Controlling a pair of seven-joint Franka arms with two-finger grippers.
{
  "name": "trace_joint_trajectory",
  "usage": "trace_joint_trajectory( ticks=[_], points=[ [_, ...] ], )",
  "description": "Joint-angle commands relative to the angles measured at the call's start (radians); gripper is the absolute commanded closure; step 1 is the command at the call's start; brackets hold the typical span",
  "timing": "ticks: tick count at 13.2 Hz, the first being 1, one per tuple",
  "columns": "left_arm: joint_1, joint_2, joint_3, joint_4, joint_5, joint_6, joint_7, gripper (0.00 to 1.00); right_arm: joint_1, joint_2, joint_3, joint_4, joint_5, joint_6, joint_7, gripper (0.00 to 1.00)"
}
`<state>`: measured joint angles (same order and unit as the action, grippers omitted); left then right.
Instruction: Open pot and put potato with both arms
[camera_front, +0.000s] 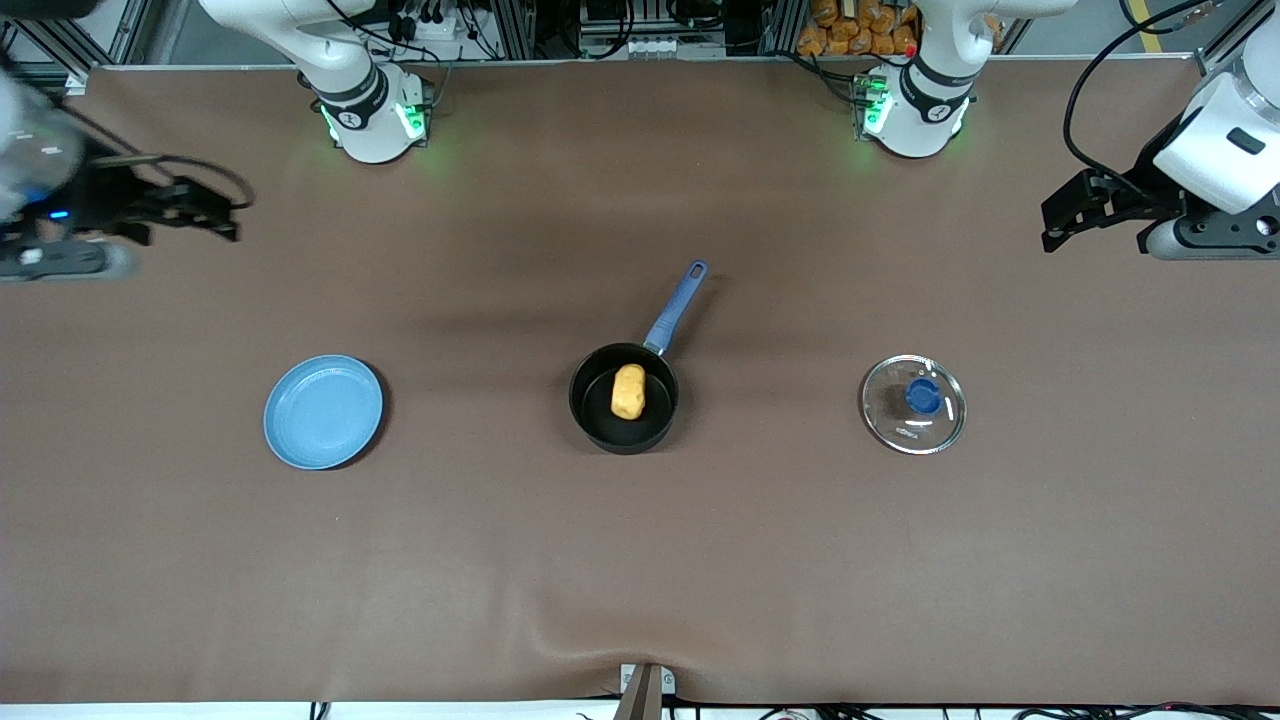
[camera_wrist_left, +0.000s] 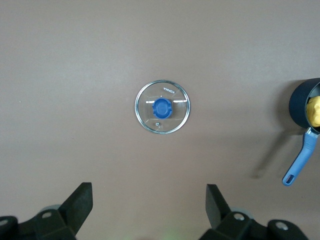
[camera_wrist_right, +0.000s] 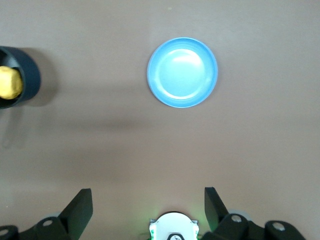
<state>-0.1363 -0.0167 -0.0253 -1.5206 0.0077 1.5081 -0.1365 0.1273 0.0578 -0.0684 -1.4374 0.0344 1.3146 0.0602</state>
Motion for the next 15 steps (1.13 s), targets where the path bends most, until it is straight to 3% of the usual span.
trace_joint_trajectory(
  ticks=[1, 15],
  points=[
    [0.007, -0.031, -0.002, -0.016, -0.012, -0.012, 0.025, 0.00, -0.057, -0.021, 0.022, -0.026, 0.001, 0.012, -0.008, 0.00],
    [0.009, -0.028, 0.002, -0.007, -0.014, -0.016, 0.029, 0.00, -0.052, -0.021, 0.027, -0.032, -0.004, 0.005, -0.010, 0.00]
  ],
)
